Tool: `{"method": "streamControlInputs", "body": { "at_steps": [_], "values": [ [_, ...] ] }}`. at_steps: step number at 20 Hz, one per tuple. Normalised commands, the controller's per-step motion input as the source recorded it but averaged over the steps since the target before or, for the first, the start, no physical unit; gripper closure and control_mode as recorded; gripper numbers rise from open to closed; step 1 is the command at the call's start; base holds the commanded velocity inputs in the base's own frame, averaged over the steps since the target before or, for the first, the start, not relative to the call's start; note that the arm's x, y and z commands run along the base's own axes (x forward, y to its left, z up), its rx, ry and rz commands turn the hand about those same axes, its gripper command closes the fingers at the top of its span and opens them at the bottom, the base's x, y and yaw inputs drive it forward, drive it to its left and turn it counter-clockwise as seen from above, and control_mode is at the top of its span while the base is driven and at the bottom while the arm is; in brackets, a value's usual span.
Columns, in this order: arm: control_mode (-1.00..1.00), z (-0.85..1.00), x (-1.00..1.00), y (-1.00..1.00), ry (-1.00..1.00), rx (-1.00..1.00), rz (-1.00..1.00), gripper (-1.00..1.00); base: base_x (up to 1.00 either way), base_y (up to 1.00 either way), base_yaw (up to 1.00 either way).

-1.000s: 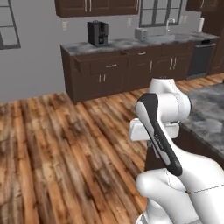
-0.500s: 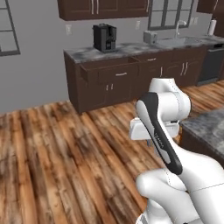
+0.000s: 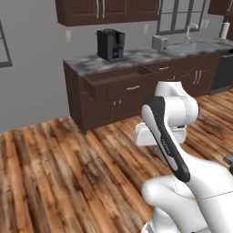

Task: Pick up the metallic utensils from the counter and place them in the open drawer. Make sure not to pick up any wooden utensils.

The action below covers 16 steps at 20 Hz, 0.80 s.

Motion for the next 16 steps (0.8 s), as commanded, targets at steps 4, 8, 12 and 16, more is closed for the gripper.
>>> {"method": "streamControlInputs", "body": {
  "at_steps": [4, 8, 12, 16],
  "values": [
    [1.00, 0.00, 0.00, 0.00, 0.00, 0.00, 0.00, 1.00, 1.00, 0.37, -0.21],
    [1.00, 0.00, 0.00, 0.00, 0.00, 0.00, 0.00, 1.00, 1.00, 0.33, -0.25],
    [1.00, 0.00, 0.00, 0.00, 0.00, 0.00, 0.00, 1.00, 1.00, 0.30, -0.34],
    [1.00, 0.00, 0.00, 0.00, 0.00, 0.00, 0.00, 1.00, 1.00, 0.33, -0.47]
  ]
}}
